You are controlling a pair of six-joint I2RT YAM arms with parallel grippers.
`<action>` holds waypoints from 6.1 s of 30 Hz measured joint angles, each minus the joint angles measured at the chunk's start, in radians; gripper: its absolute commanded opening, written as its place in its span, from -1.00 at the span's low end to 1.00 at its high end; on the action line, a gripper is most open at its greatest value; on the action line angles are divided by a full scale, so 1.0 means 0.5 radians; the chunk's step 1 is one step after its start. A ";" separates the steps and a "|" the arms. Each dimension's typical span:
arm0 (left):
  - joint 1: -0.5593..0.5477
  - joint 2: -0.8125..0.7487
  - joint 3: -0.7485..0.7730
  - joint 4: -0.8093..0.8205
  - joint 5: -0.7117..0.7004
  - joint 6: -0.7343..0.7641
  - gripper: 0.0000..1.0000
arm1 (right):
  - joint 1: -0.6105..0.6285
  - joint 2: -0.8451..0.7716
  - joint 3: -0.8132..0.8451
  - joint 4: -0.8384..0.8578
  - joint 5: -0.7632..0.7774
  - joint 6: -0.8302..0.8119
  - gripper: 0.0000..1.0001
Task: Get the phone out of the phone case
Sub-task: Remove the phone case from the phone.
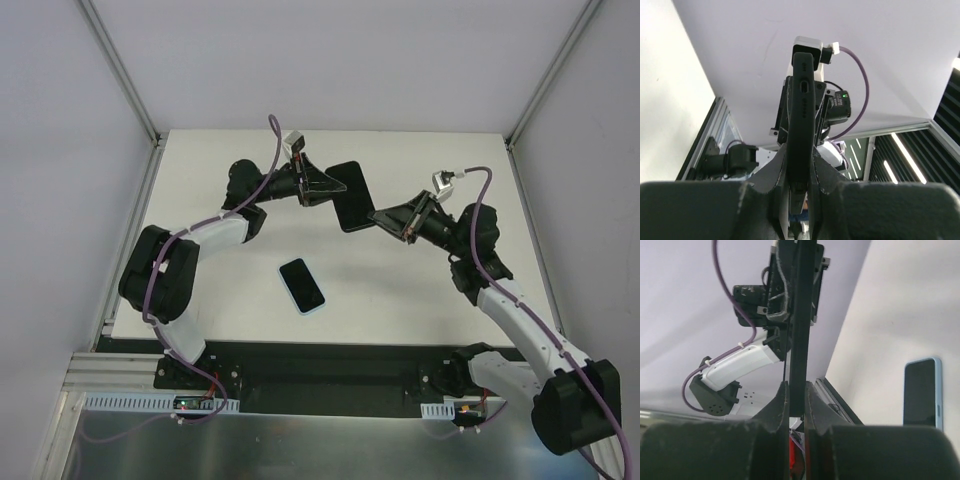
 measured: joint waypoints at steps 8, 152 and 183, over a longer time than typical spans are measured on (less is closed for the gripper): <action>0.102 -0.061 0.007 0.235 -0.099 -0.100 -1.00 | -0.034 0.615 0.023 1.286 -0.390 0.400 -0.97; 0.100 -0.662 -0.577 -0.414 -0.507 0.219 -1.00 | 0.858 0.199 0.662 -1.253 1.179 -0.844 0.22; 0.116 -0.720 -0.533 -0.305 -0.719 0.137 -1.00 | 0.819 0.227 0.253 0.011 0.713 -0.235 -0.21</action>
